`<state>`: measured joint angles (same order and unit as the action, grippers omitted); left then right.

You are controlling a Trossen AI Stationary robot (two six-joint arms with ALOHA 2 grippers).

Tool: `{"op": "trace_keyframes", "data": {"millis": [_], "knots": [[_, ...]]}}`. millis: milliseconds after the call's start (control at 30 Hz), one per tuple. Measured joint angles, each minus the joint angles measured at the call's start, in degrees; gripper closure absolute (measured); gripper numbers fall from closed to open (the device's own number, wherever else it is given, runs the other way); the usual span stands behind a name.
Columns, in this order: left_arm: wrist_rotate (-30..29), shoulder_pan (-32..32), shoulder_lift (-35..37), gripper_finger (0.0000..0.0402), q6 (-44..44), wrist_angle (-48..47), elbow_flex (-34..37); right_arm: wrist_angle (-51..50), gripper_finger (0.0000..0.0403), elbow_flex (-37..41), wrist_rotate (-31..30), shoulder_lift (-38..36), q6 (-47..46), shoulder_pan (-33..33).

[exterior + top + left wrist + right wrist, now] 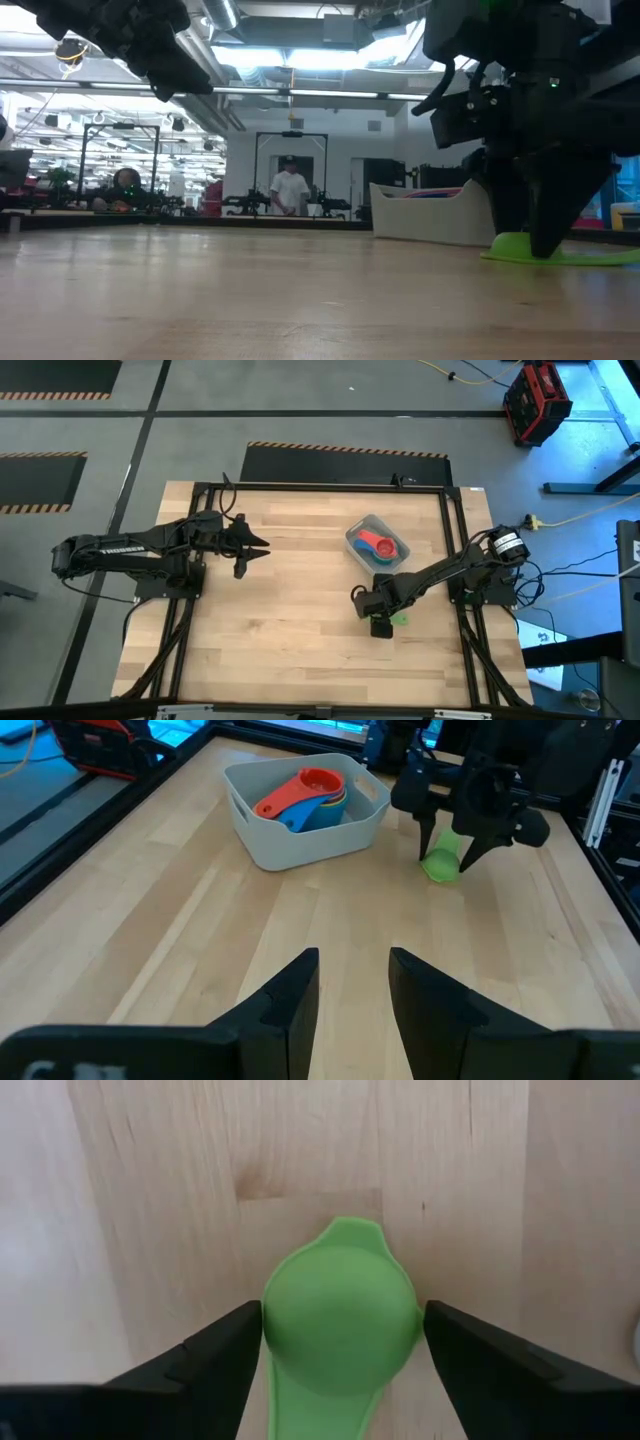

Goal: Nest measuring cups in basket
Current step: Stack the green measuring cup on top of the red measuring cup in the bin

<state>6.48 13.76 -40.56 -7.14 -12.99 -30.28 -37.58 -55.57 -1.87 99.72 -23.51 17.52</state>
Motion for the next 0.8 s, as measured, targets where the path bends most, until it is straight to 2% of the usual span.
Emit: {"op": "trace_keyframes", "data": {"millis": [267,367,533,800], "knots": [[0.0,0.0,0.0,0.0285,0.0,0.0,0.0,0.0,0.0183,0.0,0.3,0.0,-0.2,0.0],[0.0,0.0,0.0,0.0285,0.0,0.0,0.0,0.0,0.0184,0.0,0.3,0.0,-0.2,0.0],[0.0,0.0,0.0,0.0285,0.0,0.0,0.0,0.2,0.0163,0.0,0.3,0.0,-1.7,0.0],[0.0,0.0,0.0,0.0285,0.0,0.0,0.0,0.7,0.0169,0.0,0.3,0.0,-2.1,0.0]]}}
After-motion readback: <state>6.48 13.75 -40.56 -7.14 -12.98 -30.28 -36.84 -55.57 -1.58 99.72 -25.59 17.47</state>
